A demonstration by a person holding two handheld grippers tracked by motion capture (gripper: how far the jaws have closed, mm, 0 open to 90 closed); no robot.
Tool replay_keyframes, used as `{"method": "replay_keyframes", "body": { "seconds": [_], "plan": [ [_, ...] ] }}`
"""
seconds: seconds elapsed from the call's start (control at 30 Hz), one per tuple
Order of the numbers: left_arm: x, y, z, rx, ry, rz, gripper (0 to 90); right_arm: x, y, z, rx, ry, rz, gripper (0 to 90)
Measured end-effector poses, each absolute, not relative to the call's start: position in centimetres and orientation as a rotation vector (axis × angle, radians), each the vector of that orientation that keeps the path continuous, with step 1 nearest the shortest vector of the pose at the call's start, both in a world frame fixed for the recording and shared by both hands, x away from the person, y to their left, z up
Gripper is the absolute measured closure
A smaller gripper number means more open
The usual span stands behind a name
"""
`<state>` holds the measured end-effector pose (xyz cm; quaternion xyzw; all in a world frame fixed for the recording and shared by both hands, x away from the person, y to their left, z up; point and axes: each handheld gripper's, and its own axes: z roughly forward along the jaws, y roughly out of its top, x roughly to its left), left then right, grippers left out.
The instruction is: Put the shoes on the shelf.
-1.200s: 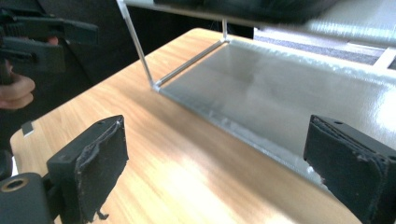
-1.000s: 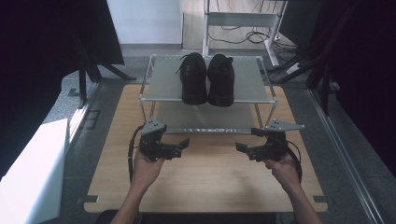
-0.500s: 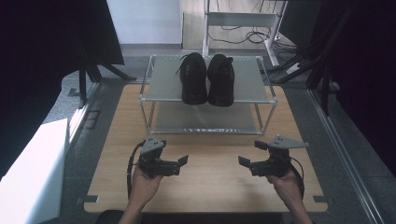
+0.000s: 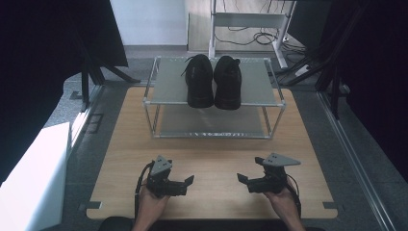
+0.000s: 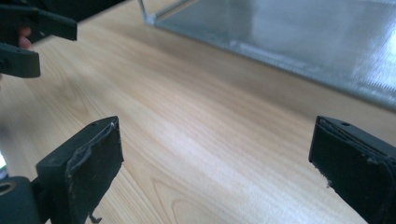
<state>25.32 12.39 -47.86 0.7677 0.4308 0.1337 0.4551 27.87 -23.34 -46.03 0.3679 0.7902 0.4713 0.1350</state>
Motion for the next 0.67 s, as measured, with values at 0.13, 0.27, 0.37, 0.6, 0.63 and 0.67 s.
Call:
{"method": "replay_keyframes", "body": {
  "seconds": [0.13,0.27,0.37,0.6,0.63,0.67],
  "plan": [
    [24.9,12.1,-49.2,1.933,1.079,0.335,0.0,27.7,-22.8,-47.4,1.058,2.308,1.302,2.8],
    [24.6,11.4,-49.9,1.998,1.068,0.357,0.0,27.7,-22.5,-48.8,1.027,2.326,1.220,2.5],
    [24.5,10.8,-50.2,2.042,1.051,0.383,0.0,27.8,-22.3,-49.6,1.016,2.351,1.178,2.1],
    [24.3,9.2,-51.1,2.170,1.021,0.431,0.0,27.7,-21.4,-51.0,0.957,2.434,1.052,1.6],
    [24.3,9.0,-51.2,2.191,1.019,0.436,0.0,27.7,-21.2,-51.2,0.948,2.439,1.038,1.6],
    [24.3,8.8,-51.3,2.198,1.015,0.433,0.0,27.7,-21.1,-51.3,0.941,2.445,1.025,1.6]
  ]
}}
